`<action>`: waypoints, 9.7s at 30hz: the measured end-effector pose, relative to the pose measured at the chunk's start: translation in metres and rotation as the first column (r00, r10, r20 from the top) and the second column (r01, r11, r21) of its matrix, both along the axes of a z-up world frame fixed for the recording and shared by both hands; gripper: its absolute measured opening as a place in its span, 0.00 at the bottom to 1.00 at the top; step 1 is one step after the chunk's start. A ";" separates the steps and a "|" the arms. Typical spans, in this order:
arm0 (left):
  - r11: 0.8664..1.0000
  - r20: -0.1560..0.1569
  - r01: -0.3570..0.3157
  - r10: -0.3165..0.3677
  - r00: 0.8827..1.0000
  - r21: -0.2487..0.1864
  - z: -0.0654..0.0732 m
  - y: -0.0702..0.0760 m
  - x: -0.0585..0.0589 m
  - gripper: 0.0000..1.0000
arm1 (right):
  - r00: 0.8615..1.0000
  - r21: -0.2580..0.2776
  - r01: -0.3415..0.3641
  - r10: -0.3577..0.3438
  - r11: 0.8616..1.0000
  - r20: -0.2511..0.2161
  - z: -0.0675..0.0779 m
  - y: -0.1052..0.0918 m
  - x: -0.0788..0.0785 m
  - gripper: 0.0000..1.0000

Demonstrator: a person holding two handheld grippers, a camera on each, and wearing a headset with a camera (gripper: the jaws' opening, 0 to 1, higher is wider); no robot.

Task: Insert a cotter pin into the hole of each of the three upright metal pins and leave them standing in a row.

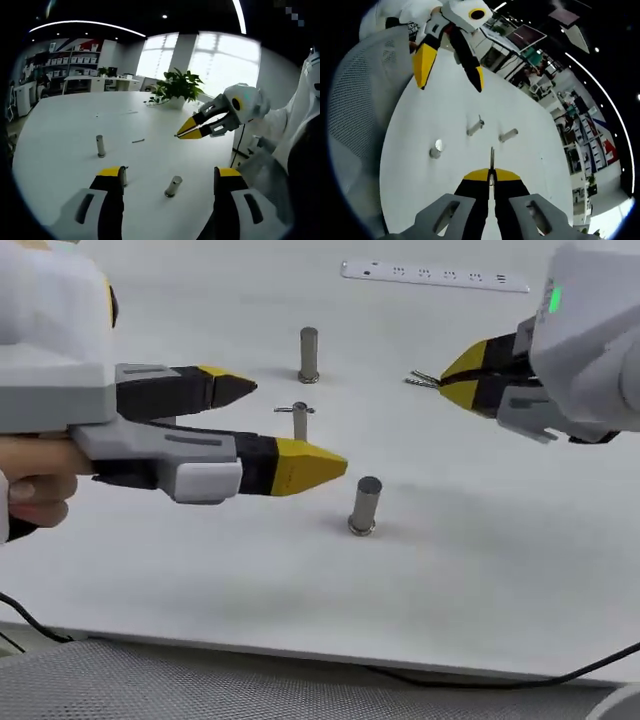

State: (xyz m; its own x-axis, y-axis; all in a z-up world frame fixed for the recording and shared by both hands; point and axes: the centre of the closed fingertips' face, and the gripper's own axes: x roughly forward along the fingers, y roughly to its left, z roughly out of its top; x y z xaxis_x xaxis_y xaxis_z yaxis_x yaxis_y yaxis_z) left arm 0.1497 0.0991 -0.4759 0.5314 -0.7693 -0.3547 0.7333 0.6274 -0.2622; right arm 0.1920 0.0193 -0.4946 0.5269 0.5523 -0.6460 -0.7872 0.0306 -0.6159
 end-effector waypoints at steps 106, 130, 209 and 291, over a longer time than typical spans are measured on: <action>0.862 0.013 0.464 -0.476 0.879 0.203 -0.037 -0.040 -0.061 0.00 | 0.737 0.347 0.106 0.161 0.932 -0.657 -0.036 0.041 -0.109 0.00; 0.735 -0.017 0.598 -0.627 0.779 0.320 -0.049 -0.055 -0.081 0.00 | 0.718 0.254 -0.016 0.188 0.967 -0.671 -0.045 0.034 -0.125 0.00; 0.846 0.090 0.416 -0.467 0.880 0.333 -0.052 -0.044 -0.015 0.24 | 0.771 0.192 0.087 0.056 0.978 -0.635 -0.056 0.003 -0.084 0.00; 0.814 0.017 0.464 -0.501 0.865 0.349 -0.075 -0.060 -0.004 0.10 | 0.818 0.134 0.033 0.050 0.990 -0.572 -0.075 0.013 -0.044 0.05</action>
State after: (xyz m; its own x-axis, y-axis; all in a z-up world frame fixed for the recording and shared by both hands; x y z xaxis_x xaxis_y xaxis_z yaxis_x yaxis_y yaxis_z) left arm 0.1460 0.0387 -0.5508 0.1696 -0.7882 -0.5915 0.9752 0.2207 -0.0144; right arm 0.1485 0.0319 -0.5692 0.0788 0.6566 -0.7501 -0.9966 0.0699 -0.0436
